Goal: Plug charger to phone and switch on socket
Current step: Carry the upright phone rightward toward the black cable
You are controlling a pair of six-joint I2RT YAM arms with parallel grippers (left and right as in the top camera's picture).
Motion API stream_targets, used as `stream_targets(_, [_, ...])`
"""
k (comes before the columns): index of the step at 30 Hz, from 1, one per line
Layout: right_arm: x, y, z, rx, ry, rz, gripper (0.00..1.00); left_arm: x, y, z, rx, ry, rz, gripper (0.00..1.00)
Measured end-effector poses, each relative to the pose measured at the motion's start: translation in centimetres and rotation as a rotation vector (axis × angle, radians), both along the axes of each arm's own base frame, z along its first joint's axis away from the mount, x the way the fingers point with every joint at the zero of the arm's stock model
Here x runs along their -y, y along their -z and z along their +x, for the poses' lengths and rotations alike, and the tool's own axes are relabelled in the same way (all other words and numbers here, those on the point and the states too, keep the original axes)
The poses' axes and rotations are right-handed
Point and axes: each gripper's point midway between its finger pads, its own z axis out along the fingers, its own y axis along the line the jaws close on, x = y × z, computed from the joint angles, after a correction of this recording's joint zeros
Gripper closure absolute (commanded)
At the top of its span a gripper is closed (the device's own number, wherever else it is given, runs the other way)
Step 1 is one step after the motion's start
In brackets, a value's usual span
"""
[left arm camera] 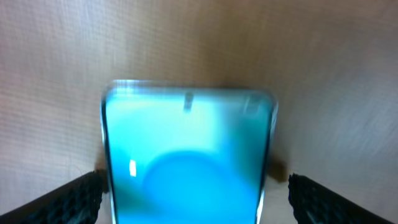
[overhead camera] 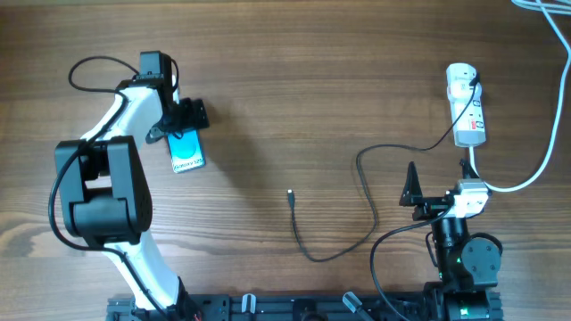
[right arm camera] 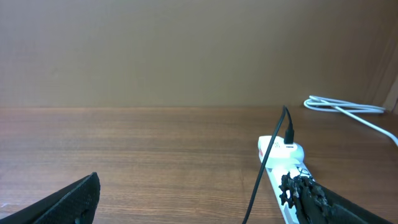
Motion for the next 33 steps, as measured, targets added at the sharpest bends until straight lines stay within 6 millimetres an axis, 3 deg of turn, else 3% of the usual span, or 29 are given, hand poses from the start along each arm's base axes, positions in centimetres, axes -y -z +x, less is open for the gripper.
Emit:
stream_targets(6, [0.0,0.0,0.0,0.0,0.0,0.0,0.0,0.2,0.2,-2.6,-0.105,-0.009,-0.01,0.0])
stream_targets(13, [0.0,0.0,0.0,0.0,0.0,0.0,0.0,0.3,0.1,-2.5,-0.101,-0.026,-0.023,0.0])
stream_targets(18, [0.0,0.0,0.0,0.0,0.0,0.0,0.0,0.4,0.1,-2.3,-0.089,-0.038,-0.033,0.31])
stream_targets(19, [0.0,0.0,0.0,0.0,0.0,0.0,0.0,0.5,0.1,-2.2,-0.085,-0.041,-0.04,0.33])
stream_targets(27, [0.0,0.0,0.0,0.0,0.0,0.0,0.0,1.4,0.1,-2.3,-0.068,-0.043,-0.059,0.31])
stream_targets(33, [0.0,0.0,0.0,0.0,0.0,0.0,0.0,4.0,0.1,-2.7,-0.051,0.005,-0.052,0.31])
